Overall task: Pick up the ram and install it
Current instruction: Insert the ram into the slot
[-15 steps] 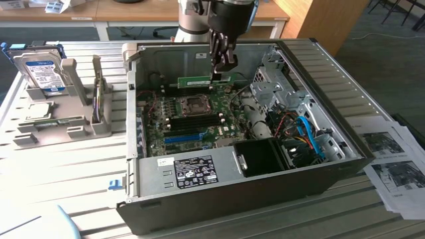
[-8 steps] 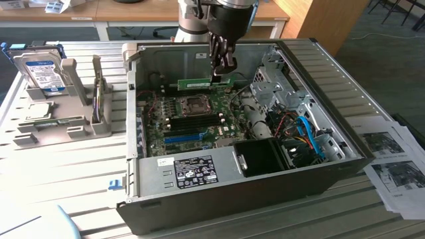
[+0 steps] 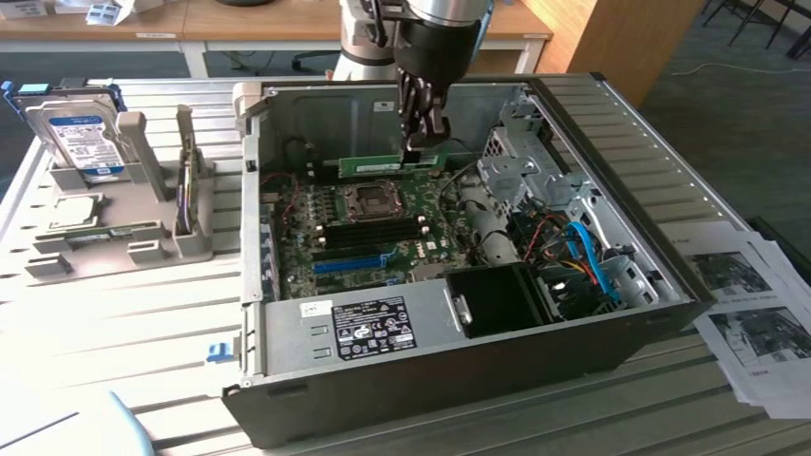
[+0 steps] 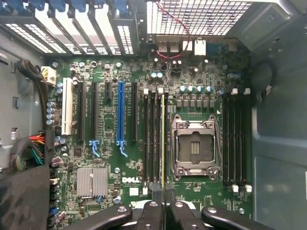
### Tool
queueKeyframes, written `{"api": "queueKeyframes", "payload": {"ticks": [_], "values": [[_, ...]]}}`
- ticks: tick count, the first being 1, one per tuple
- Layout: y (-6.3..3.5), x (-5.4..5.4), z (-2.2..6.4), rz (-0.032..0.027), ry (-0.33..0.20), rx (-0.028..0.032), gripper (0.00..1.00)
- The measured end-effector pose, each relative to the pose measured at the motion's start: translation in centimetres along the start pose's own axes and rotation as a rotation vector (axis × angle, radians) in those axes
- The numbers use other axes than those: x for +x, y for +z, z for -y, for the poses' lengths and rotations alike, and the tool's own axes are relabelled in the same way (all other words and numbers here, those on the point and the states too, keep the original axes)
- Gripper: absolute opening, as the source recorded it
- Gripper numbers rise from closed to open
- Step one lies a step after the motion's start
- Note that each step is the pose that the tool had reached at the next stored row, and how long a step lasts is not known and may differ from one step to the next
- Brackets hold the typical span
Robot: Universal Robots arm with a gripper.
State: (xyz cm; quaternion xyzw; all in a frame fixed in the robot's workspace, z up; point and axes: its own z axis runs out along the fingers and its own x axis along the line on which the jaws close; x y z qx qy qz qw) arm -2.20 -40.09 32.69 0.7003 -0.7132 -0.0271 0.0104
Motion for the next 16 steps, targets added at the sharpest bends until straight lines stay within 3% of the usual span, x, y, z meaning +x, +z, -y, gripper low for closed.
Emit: {"api": "queueKeyframes", "payload": {"ticks": [15,16], "values": [[1.61,0.0,0.04,-0.0001,0.000,-0.0001,0.11],[3.30,0.1,0.08,-0.0003,0.000,-0.0001,0.11]]}}
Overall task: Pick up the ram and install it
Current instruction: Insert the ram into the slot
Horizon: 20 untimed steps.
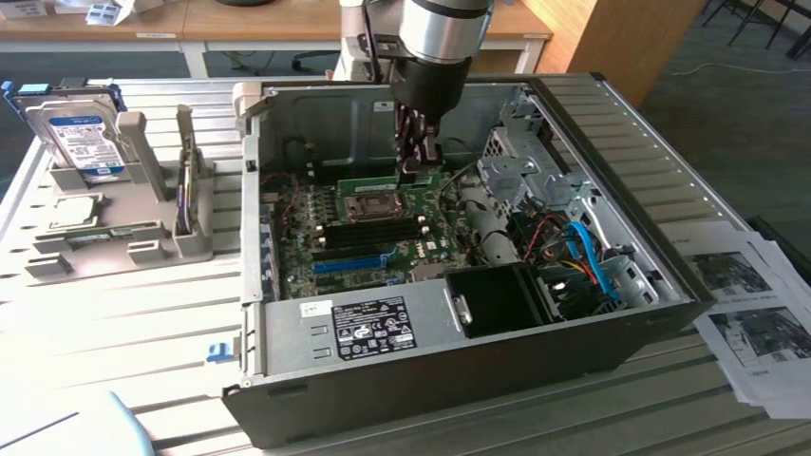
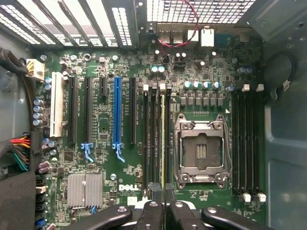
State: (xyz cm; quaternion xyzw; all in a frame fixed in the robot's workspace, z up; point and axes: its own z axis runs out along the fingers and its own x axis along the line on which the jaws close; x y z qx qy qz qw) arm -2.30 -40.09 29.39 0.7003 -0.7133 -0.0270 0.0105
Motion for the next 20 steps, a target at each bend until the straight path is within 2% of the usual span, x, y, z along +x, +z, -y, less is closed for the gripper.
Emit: {"api": "queueKeyframes", "payload": {"ticks": [17,20], "values": [[0.01,0.00,-0.01,0.0002,0.000,0.0000,0.11],[0.03,0.00,-0.25,0.0003,0.000,0.0001,0.11]]}}
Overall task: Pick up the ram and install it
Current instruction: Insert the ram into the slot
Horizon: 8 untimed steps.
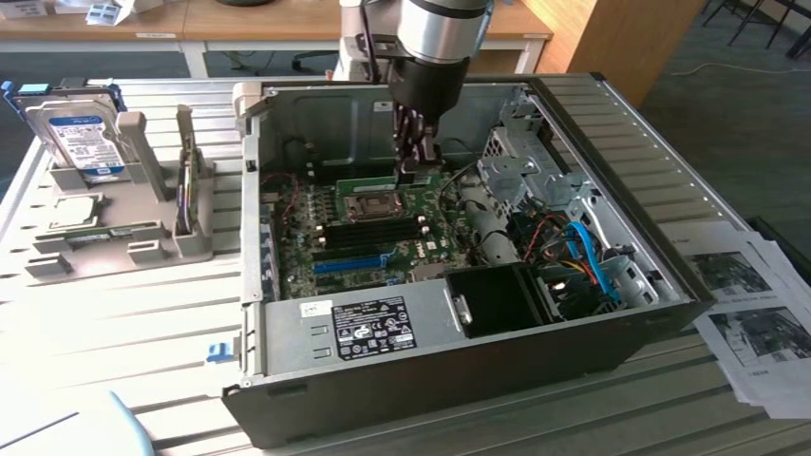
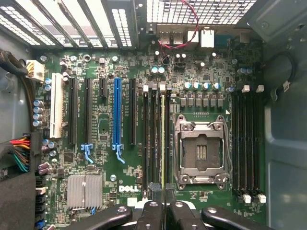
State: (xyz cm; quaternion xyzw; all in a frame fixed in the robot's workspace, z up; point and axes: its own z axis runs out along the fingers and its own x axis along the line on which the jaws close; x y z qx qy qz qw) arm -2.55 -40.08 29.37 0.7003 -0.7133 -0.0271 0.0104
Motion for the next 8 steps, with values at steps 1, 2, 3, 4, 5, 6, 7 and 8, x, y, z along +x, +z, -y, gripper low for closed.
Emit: {"api": "queueKeyframes", "payload": {"ticks": [1,2,3,4,5,6,7,8], "values": [[0.01,0.0,-0.11,0.0000,0.000,0.0001,0.11],[0.02,0.0,-0.26,-0.0001,0.000,0.0000,0.11],[0.02,0.0,-0.41,-0.0001,0.000,0.0000,0.11],[0.04,0.0,-0.56,-0.0001,0.000,0.0000,0.11],[0.05,0.0,-0.72,0.0000,0.000,0.0000,0.11],[0.06,0.0,-0.90,-0.0001,0.000,0.0000,0.11],[0.07,0.0,-1.06,-0.0001,0.000,0.0000,0.11],[0.09,0.0,-1.24,0.0000,0.000,0.0000,0.11]]}}
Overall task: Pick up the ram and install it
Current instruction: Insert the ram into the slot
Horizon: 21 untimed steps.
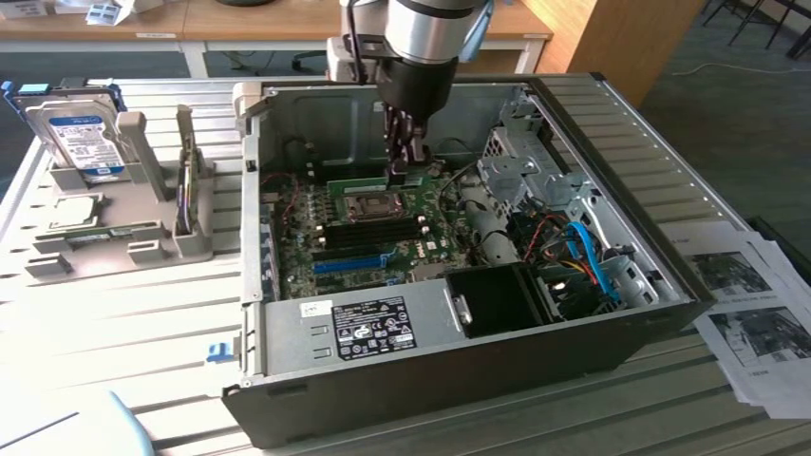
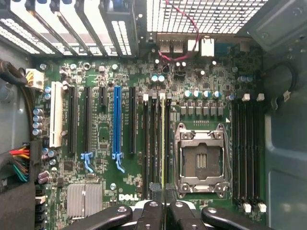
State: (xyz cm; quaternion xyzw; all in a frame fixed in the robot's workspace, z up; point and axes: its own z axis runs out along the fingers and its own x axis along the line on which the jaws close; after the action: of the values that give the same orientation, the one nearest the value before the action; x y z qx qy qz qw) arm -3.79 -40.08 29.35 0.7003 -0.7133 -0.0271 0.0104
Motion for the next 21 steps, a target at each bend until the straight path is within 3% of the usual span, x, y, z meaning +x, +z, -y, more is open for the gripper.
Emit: {"api": "queueKeyframes", "payload": {"ticks": [21], "values": [[0.00,0.34,-0.15,-0.0001,0.000,-0.0001,0.11]]}}
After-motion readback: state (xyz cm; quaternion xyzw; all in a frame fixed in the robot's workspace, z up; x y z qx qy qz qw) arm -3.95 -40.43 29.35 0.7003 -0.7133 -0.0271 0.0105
